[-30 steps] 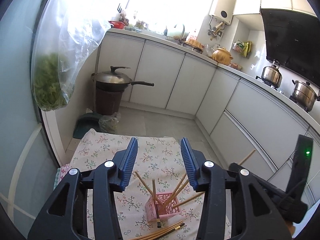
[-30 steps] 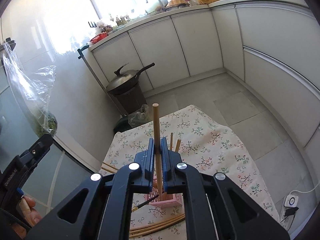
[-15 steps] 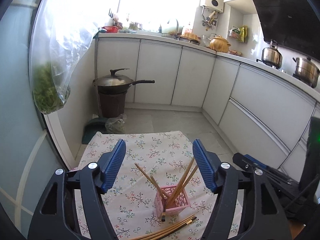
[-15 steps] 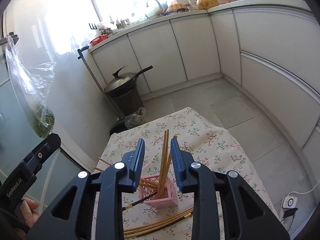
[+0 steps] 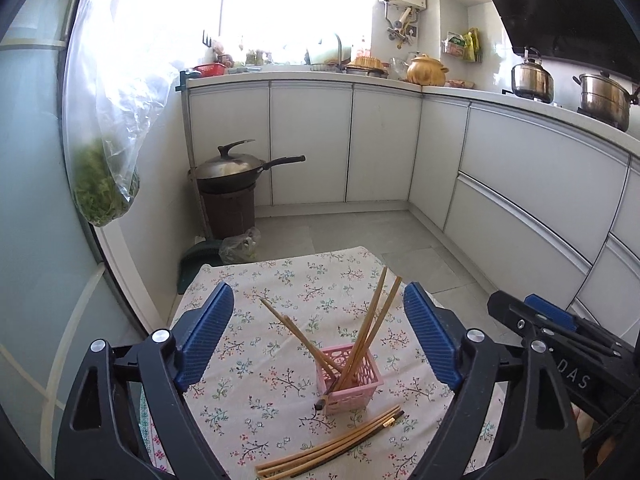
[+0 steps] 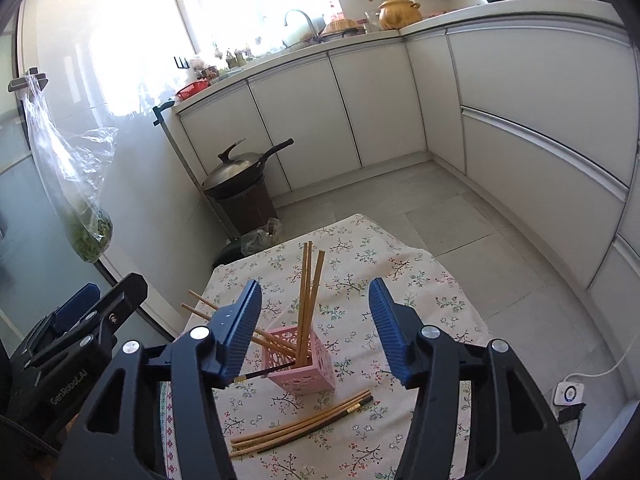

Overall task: Organize utensils
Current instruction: 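Drop both held chopsticks into the pink holder, opening both tools, then lower the left tool to the pile and close on a chopstick, then lift the left tool's chopstick while the right tool closes on another chopstick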

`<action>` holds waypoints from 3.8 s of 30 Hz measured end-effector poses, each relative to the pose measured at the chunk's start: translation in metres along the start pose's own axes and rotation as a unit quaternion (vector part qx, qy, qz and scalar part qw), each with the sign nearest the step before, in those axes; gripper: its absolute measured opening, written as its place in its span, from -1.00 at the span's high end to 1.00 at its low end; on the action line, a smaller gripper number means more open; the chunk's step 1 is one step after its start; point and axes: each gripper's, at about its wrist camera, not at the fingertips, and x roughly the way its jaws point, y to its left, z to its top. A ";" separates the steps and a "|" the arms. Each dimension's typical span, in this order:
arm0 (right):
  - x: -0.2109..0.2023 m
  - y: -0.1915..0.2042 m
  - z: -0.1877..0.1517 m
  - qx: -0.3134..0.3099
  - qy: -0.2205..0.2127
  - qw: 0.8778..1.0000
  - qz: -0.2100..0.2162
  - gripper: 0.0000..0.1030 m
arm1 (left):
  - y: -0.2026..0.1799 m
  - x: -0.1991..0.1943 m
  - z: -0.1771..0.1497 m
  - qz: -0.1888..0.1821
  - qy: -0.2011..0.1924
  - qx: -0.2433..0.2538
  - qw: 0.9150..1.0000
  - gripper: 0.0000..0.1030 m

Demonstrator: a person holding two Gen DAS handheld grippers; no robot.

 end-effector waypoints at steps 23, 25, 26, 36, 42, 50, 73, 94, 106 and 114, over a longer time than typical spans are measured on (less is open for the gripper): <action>-0.028 -0.066 -0.040 0.096 0.028 0.995 -0.019 -0.87 | -0.021 -0.012 -0.039 -0.034 0.059 0.068 0.995 -0.86; -0.033 -0.088 -0.049 0.124 0.037 0.991 -0.027 -0.87 | -0.031 -0.008 -0.051 -0.066 0.091 0.102 0.988 -0.86; -0.034 -0.098 -0.052 0.137 0.041 0.989 -0.030 -0.87 | -0.040 -0.005 -0.060 -0.084 0.111 0.128 0.982 -0.86; -0.057 -0.166 -0.063 0.246 0.037 0.968 -0.043 -0.87 | -0.115 0.063 -0.153 -0.235 0.271 0.273 0.893 -0.86; -0.050 -0.181 -0.072 0.265 0.066 0.961 -0.038 -0.87 | -0.123 0.119 -0.178 -0.288 0.338 0.270 0.854 -0.86; -0.038 -0.195 -0.081 0.285 0.107 0.952 -0.026 -0.87 | -0.132 0.167 -0.185 -0.286 0.361 0.292 0.838 -0.86; -0.020 -0.202 -0.090 0.309 0.147 0.939 -0.018 -0.87 | -0.144 0.175 -0.201 -0.238 0.376 0.286 0.849 -0.07; -0.016 -0.202 -0.094 0.314 0.159 0.936 -0.013 -0.87 | -0.157 0.152 -0.217 -0.226 0.354 0.355 0.835 0.26; -0.015 -0.205 -0.096 0.317 0.164 0.934 -0.013 -0.87 | -0.170 0.169 -0.217 -0.217 0.357 0.378 0.826 0.64; -0.009 -0.199 -0.096 0.309 0.172 0.935 -0.015 -0.87 | -0.147 0.149 -0.195 -0.231 0.318 0.354 0.849 0.88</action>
